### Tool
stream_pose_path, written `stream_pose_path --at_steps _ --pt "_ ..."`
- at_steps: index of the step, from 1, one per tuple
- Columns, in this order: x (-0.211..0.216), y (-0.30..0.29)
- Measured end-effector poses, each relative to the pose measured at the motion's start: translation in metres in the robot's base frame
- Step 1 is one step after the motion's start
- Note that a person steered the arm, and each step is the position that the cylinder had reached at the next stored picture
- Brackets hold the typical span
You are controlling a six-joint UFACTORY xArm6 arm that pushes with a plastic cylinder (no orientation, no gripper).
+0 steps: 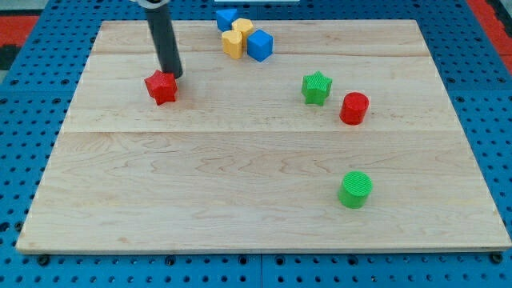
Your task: Push the red star to the top left of the red circle
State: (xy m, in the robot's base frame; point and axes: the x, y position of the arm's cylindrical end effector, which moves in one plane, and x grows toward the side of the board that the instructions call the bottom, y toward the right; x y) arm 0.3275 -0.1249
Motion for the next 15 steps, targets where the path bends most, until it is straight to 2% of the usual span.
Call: stream_pose_path --at_steps 1,2,3,5,6,7,8,11,12,13,15 --pt "-0.007 -0.021" --pt "-0.037 -0.027" --pt "-0.043 -0.062" --pt "-0.041 -0.075" --pt "-0.032 -0.137" --pt "-0.017 -0.138" --pt "-0.002 -0.085" --pt "-0.001 -0.065" --pt "0.035 -0.014" --pt "0.046 0.104" --pt "0.042 0.096"
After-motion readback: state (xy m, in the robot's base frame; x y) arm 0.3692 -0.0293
